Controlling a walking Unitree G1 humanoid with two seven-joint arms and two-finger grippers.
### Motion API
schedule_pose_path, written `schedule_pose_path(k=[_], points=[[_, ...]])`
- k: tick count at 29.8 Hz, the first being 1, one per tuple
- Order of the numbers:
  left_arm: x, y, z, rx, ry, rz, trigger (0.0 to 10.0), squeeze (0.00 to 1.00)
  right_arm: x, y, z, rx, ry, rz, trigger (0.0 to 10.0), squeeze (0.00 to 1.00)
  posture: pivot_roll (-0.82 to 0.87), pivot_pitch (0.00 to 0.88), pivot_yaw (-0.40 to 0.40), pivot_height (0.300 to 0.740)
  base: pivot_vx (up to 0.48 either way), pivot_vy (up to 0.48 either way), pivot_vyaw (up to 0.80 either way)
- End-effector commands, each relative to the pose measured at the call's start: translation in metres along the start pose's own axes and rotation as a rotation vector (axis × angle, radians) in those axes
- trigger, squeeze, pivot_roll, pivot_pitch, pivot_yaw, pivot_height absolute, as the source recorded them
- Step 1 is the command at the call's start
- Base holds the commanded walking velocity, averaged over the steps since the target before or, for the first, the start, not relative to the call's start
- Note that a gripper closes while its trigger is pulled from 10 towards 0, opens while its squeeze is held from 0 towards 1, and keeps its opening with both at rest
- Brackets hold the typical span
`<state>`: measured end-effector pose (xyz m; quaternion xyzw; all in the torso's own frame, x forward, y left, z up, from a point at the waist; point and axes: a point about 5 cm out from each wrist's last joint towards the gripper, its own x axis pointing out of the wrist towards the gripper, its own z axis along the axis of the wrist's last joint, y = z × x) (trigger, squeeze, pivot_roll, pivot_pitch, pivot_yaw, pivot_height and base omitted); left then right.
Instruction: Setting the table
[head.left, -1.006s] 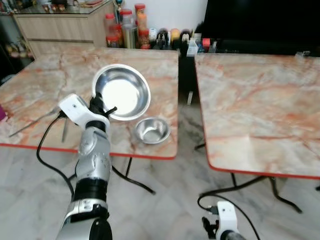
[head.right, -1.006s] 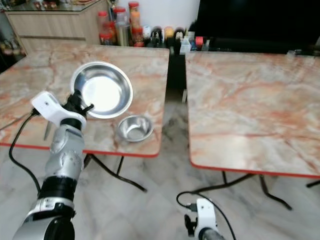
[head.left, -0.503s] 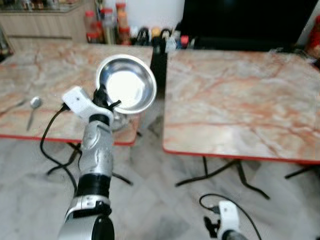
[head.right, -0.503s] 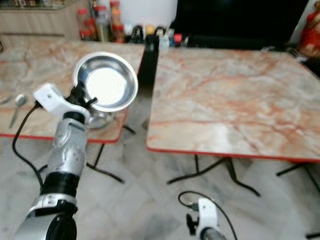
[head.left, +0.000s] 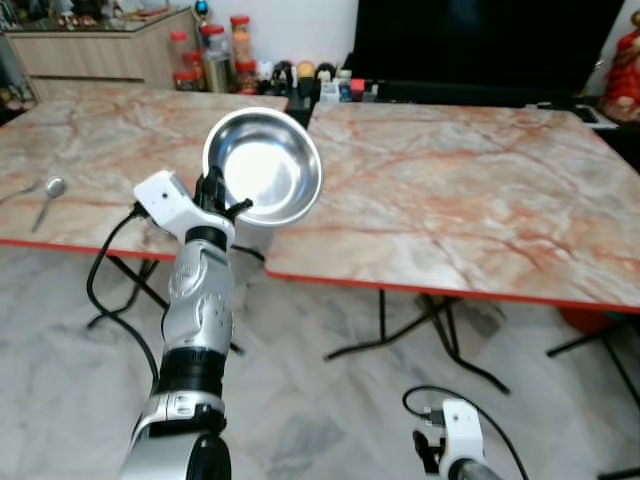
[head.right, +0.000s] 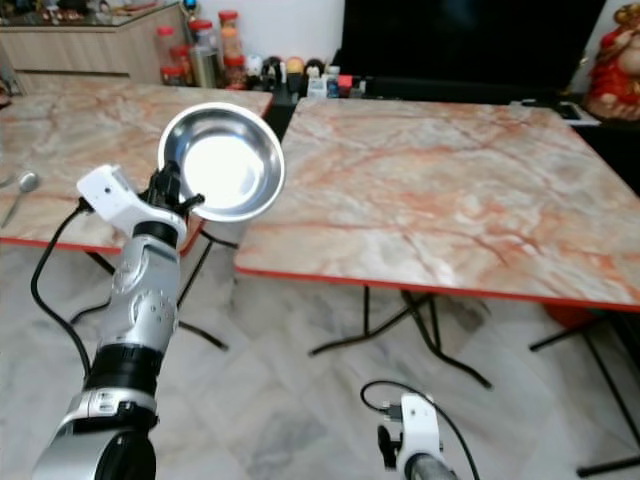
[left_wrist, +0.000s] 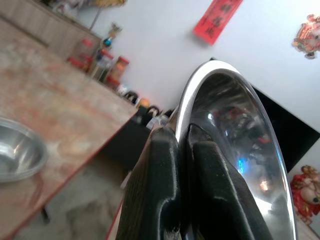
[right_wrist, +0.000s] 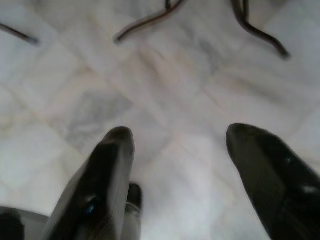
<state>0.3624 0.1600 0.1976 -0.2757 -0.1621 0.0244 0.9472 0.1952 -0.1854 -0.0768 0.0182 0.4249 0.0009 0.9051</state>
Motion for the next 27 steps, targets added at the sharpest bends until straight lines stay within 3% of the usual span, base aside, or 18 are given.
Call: schedule_pose_path(k=[1, 20, 23, 27], points=[[0.003, -0.004, 0.007, 0.009, -0.021, -0.018, 10.0, 0.00, 0.001, 0.004, 0.003, -0.001, -0.008, 0.011, 10.0, 0.00, -0.04, 0.000, -0.022, 0.728, 0.000, -0.398, 0.00], [-0.005, -0.005, -0.004, 0.034, 0.029, -0.059, 10.0, 0.00, 0.001, 0.006, 0.001, 0.003, -0.004, 0.010, 10.0, 0.00, -0.04, 0.000, -0.024, 0.728, 0.000, -0.397, 0.00], [-0.006, -0.011, -0.008, 0.074, 0.060, -0.106, 10.0, 0.00, 0.001, 0.005, 0.003, 0.009, -0.012, 0.008, 10.0, 0.00, -0.04, 0.000, -0.024, 0.728, 0.000, 0.000, 0.00], [-0.007, -0.014, -0.011, 0.052, 0.068, -0.114, 10.0, 0.00, 0.002, 0.006, 0.004, 0.008, -0.014, 0.010, 10.0, 0.00, -0.03, 0.000, -0.026, 0.728, 0.000, 0.000, 0.00]])
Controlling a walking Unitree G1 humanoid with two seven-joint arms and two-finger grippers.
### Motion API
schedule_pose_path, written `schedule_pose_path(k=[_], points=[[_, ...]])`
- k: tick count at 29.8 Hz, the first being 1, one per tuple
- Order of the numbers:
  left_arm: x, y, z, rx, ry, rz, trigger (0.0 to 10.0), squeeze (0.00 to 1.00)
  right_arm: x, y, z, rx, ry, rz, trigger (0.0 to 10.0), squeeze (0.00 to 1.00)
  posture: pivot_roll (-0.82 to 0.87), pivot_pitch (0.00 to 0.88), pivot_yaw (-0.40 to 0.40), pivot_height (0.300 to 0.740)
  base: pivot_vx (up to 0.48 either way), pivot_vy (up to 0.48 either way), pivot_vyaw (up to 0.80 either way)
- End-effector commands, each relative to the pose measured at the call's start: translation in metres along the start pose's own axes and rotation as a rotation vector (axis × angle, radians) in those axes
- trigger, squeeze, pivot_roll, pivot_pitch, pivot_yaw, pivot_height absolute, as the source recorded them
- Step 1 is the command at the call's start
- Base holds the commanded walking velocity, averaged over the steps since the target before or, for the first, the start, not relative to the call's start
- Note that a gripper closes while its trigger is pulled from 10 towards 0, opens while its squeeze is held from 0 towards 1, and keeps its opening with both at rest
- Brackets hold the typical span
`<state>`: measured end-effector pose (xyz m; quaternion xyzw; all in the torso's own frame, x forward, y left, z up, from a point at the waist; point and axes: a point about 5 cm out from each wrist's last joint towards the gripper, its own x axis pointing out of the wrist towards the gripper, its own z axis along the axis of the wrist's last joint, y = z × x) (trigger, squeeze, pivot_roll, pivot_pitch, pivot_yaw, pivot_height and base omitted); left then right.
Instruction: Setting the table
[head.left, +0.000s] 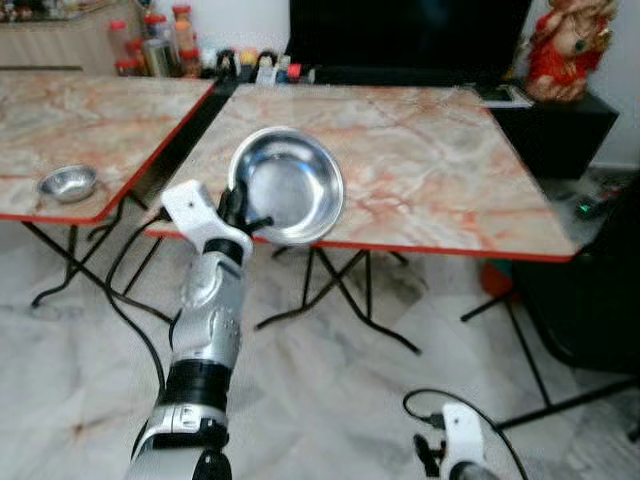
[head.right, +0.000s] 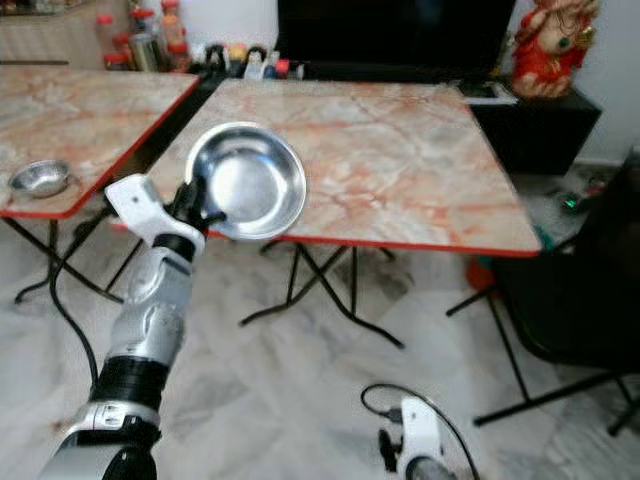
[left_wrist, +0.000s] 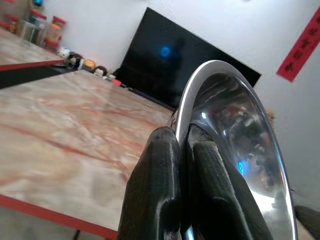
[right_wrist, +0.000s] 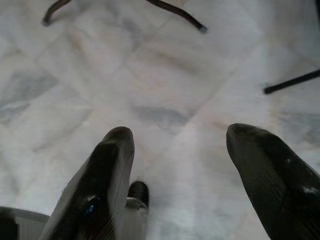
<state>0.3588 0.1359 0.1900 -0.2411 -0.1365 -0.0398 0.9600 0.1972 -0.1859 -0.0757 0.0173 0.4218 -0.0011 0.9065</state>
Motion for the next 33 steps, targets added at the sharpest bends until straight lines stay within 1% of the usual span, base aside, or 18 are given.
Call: schedule_pose_path(k=[1, 5, 7, 24, 33], points=[[-0.0002, 0.0030, 0.0066, -0.028, -0.025, 0.009, 10.0, 0.00, 0.0012, 0.0067, 0.0020, 0.008, -0.008, 0.014, 10.0, 0.00, -0.04, 0.000, -0.026, 0.728, 0.000, 0.000, 0.00], [-0.0019, 0.0039, 0.0064, -0.023, -0.031, -0.016, 10.0, 0.00, 0.0011, 0.0067, 0.0012, 0.011, -0.005, 0.014, 10.0, 0.00, -0.04, 0.000, -0.025, 0.728, 0.000, 0.000, 0.00], [-0.0035, 0.0026, 0.0066, -0.002, -0.037, -0.042, 10.0, 0.00, 0.0009, 0.0067, 0.0003, 0.015, -0.003, 0.013, 10.0, 0.00, -0.04, 0.000, -0.023, 0.728, 0.336, 0.000, 0.00], [-0.0016, 0.0004, 0.0088, -0.005, -0.035, -0.060, 10.0, 0.00, 0.0018, 0.0102, 0.0030, 0.019, -0.014, 0.017, 10.0, 0.00, -0.03, 0.000, -0.022, 0.728, 0.436, 0.000, 0.00], [-0.0002, -0.0001, 0.0087, -0.007, -0.030, -0.067, 10.0, 0.00, 0.0017, 0.0078, 0.0029, 0.041, -0.010, 0.004, 10.0, 0.00, -0.04, 0.000, -0.015, 0.728, 0.434, 0.000, 0.00]])
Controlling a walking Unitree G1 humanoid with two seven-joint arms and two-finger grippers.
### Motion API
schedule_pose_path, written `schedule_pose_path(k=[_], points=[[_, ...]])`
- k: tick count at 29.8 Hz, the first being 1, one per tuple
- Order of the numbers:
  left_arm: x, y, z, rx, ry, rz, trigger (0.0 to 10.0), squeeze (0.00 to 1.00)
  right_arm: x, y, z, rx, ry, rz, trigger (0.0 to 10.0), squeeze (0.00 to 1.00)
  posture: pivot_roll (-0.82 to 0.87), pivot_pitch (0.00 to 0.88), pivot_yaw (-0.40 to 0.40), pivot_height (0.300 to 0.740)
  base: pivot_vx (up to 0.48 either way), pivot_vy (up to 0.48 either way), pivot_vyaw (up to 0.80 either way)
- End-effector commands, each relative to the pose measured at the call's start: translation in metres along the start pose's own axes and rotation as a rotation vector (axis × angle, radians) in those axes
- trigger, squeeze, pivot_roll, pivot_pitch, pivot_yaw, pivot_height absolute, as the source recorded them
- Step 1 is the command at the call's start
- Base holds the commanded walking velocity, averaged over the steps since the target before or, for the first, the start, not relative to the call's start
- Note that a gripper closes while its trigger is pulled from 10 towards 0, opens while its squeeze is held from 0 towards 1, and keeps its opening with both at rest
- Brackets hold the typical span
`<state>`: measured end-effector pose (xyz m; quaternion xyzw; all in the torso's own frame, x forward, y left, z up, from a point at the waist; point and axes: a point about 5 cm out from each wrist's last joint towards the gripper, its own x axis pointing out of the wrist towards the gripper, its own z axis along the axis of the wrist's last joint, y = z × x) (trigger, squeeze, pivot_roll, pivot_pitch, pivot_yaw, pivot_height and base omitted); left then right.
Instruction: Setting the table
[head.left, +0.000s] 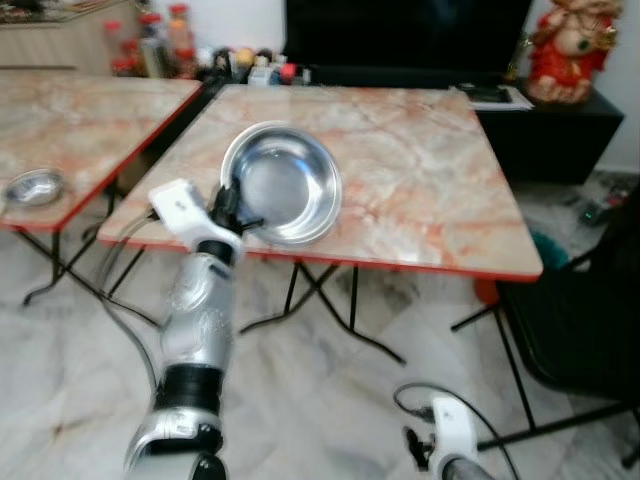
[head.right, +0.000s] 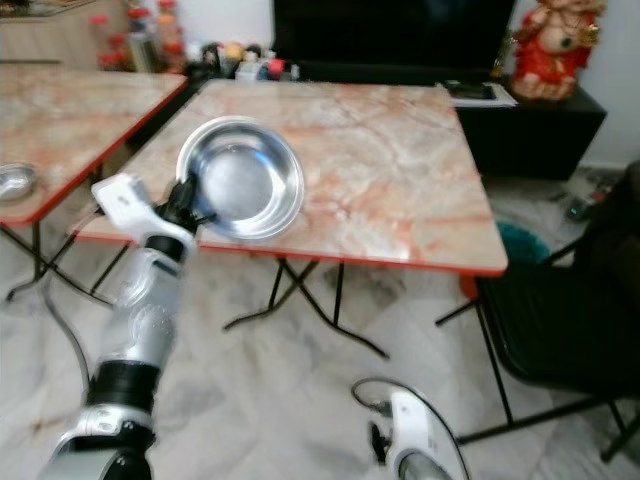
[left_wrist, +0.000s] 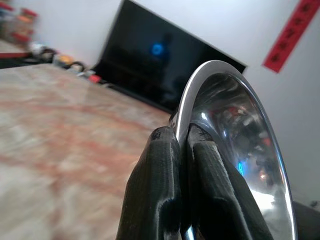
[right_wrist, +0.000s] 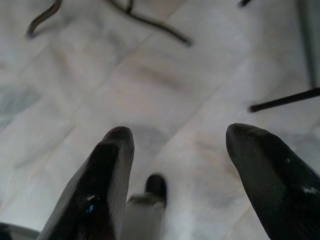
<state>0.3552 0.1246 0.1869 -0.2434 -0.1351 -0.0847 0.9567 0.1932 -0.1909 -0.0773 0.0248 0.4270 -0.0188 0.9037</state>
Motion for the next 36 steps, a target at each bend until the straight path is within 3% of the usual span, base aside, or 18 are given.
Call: schedule_pose_path(k=[1, 22, 31, 34, 36], points=[[0.003, 0.009, 0.016, 0.014, -0.052, 0.018, 10.0, 0.00, 0.003, 0.013, 0.007, 0.012, -0.021, 0.031, 10.0, 0.00, -0.04, 0.000, -0.015, 0.728, 0.428, 0.000, 0.00], [0.004, 0.015, 0.012, -0.011, -0.018, 0.033, 10.0, 0.00, 0.002, 0.012, 0.005, 0.006, -0.021, 0.028, 10.0, 0.00, -0.04, 0.000, -0.021, 0.728, 0.427, 0.000, 0.00], [-0.003, 0.016, -0.016, -0.138, 0.148, 0.034, 10.0, 0.00, 0.002, 0.014, 0.003, 0.003, -0.018, 0.034, 10.0, 0.00, -0.04, 0.000, -0.011, 0.728, 0.032, 0.000, 0.00], [-0.004, 0.020, -0.025, -0.202, 0.196, 0.088, 10.0, 0.00, 0.002, 0.015, 0.001, 0.001, -0.014, 0.037, 10.0, 0.00, -0.04, 0.000, -0.004, 0.728, 0.000, 0.000, 0.00], [-0.004, 0.020, -0.027, -0.201, 0.215, 0.096, 10.0, 0.00, 0.001, 0.015, 0.001, 0.001, -0.013, 0.038, 10.0, 0.00, -0.04, 0.000, -0.003, 0.728, 0.000, 0.000, 0.00]])
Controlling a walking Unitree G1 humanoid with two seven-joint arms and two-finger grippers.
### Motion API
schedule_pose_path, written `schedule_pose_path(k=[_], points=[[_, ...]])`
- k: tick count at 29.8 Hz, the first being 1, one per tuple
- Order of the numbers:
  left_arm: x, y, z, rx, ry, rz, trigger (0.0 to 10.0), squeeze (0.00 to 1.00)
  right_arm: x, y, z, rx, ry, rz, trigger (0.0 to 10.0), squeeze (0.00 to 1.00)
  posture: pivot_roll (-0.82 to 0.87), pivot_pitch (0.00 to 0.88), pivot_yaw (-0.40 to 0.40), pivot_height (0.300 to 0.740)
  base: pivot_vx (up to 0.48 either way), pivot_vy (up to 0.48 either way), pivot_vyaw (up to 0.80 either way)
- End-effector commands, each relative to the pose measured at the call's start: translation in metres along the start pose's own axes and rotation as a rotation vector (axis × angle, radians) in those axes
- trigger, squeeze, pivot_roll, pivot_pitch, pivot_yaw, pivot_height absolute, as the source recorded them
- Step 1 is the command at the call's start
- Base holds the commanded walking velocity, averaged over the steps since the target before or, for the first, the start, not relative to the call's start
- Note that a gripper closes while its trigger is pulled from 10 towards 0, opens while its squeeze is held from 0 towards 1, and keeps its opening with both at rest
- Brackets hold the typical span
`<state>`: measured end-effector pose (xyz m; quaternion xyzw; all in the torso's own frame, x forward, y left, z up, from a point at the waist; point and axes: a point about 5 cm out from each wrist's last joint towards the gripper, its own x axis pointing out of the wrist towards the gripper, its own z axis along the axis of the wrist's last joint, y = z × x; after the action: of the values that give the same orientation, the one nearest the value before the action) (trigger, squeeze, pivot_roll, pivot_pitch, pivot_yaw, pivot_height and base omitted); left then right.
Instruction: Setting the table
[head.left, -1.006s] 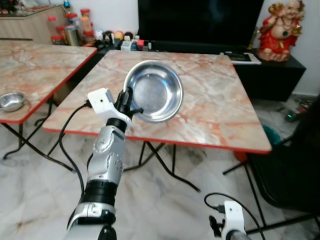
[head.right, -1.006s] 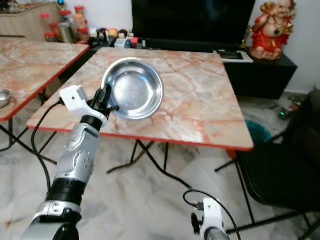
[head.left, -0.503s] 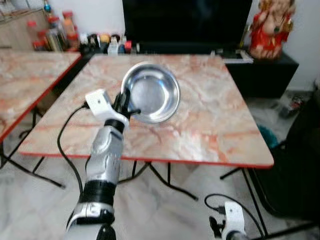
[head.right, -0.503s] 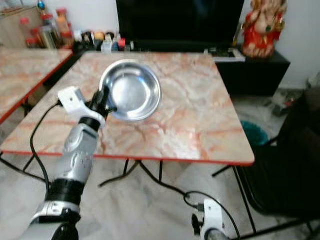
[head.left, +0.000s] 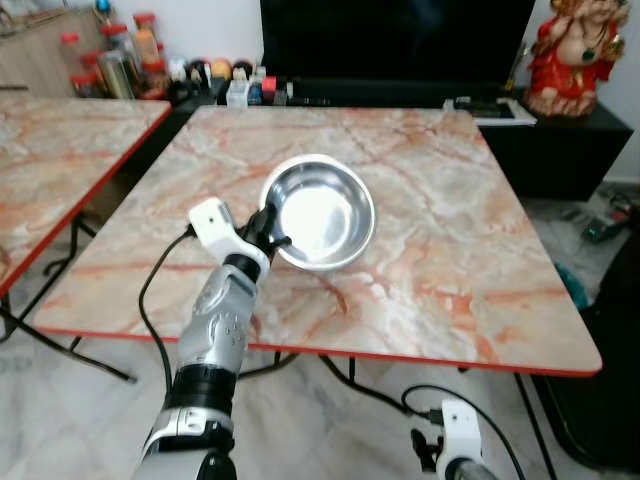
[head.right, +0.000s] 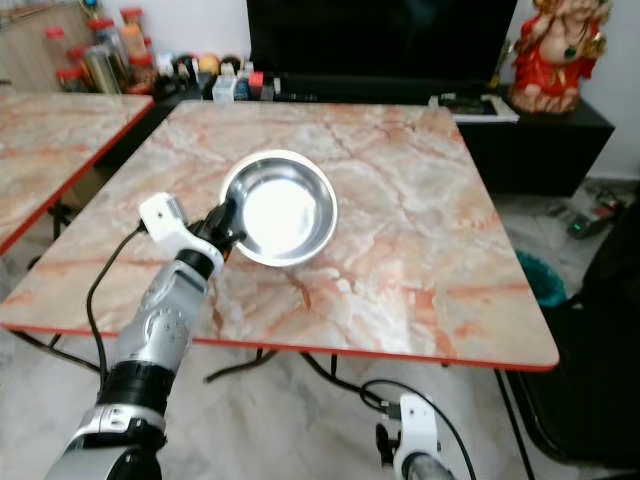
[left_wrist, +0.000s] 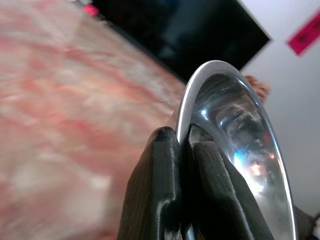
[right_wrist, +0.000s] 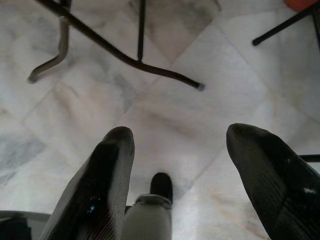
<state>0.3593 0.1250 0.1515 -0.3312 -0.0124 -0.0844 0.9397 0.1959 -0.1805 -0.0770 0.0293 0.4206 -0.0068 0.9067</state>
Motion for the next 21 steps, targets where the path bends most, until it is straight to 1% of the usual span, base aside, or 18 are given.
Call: schedule_pose_path(k=[1, 2, 3, 4, 6, 7, 9, 11, 12, 13, 14, 17, 21], points=[[0.003, 0.004, 0.001, -0.046, 0.010, 0.041, 10.0, 0.00, 0.000, 0.005, -0.001, 0.002, 0.000, 0.012, 10.0, 0.00, -0.04, 0.000, -0.002, 0.728, 0.000, 0.000, 0.00], [0.003, 0.004, -0.001, -0.066, 0.025, 0.055, 10.0, 0.00, 0.000, 0.005, -0.001, 0.003, 0.000, 0.012, 10.0, 0.00, -0.05, 0.000, 0.005, 0.728, 0.000, 0.000, 0.00], [0.004, 0.004, -0.003, -0.057, 0.041, 0.058, 10.0, 0.00, 0.000, 0.006, -0.002, 0.003, 0.001, 0.012, 10.0, 0.00, -0.05, 0.000, 0.005, 0.728, 0.000, 0.000, 0.00], [0.006, 0.000, -0.008, -0.066, 0.071, 0.050, 10.0, 0.00, 0.000, 0.006, -0.002, 0.004, 0.001, 0.013, 10.0, 0.00, -0.05, 0.000, 0.008, 0.728, 0.000, 0.000, 0.00], [0.007, -0.003, -0.013, -0.104, 0.092, 0.045, 10.0, 0.00, 0.000, 0.007, -0.002, 0.005, 0.001, 0.013, 10.0, 0.00, -0.05, 0.000, 0.012, 0.728, 0.000, 0.000, 0.00], [0.010, -0.009, -0.020, -0.135, 0.128, 0.040, 10.0, 0.00, 0.000, 0.007, -0.002, 0.004, 0.001, 0.013, 10.0, 0.00, -0.05, 0.000, 0.012, 0.728, 0.000, 0.000, 0.00], [0.012, -0.012, -0.026, -0.152, 0.157, 0.044, 10.0, 0.00, 0.000, 0.007, -0.002, 0.007, 0.000, 0.013, 10.0, 0.00, -0.05, 0.000, 0.013, 0.728, 0.000, 0.000, 0.00], [0.015, -0.016, -0.031, -0.137, 0.188, 0.048, 10.0, 0.00, 0.000, 0.008, -0.001, 0.006, -0.001, 0.013, 10.0, 0.00, -0.05, 0.000, 0.016, 0.728, 0.000, 0.000, 0.00], [0.017, -0.020, -0.033, -0.148, 0.194, 0.039, 10.0, 0.00, 0.001, 0.008, -0.001, 0.007, -0.003, 0.013, 10.0, 0.00, -0.05, 0.000, 0.016, 0.728, 0.000, 0.000, 0.00], [0.020, -0.026, -0.038, -0.155, 0.213, 0.027, 10.0, 0.00, 0.001, 0.008, 0.001, 0.013, -0.009, 0.011, 10.0, 0.00, -0.05, 0.000, 0.020, 0.728, 0.000, 0.000, 0.00], [0.022, -0.028, -0.040, -0.155, 0.224, 0.033, 10.0, 0.00, 0.001, 0.008, 0.001, 0.015, -0.011, 0.010, 10.0, 0.00, -0.06, 0.000, 0.022, 0.728, 0.000, 0.000, 0.00], [0.024, -0.031, -0.046, -0.150, 0.259, 0.053, 10.0, 0.00, 0.001, 0.009, 0.001, 0.021, -0.011, 0.008, 10.0, 0.00, -0.06, 0.000, 0.025, 0.728, 0.000, 0.000, 0.00], [0.028, -0.033, -0.047, -0.138, 0.264, 0.069, 10.0, 0.00, 0.000, 0.008, -0.002, 0.027, -0.008, 0.004, 10.0, 0.00, -0.07, 0.000, 0.031, 0.728, 0.000, 0.000, 0.00]])
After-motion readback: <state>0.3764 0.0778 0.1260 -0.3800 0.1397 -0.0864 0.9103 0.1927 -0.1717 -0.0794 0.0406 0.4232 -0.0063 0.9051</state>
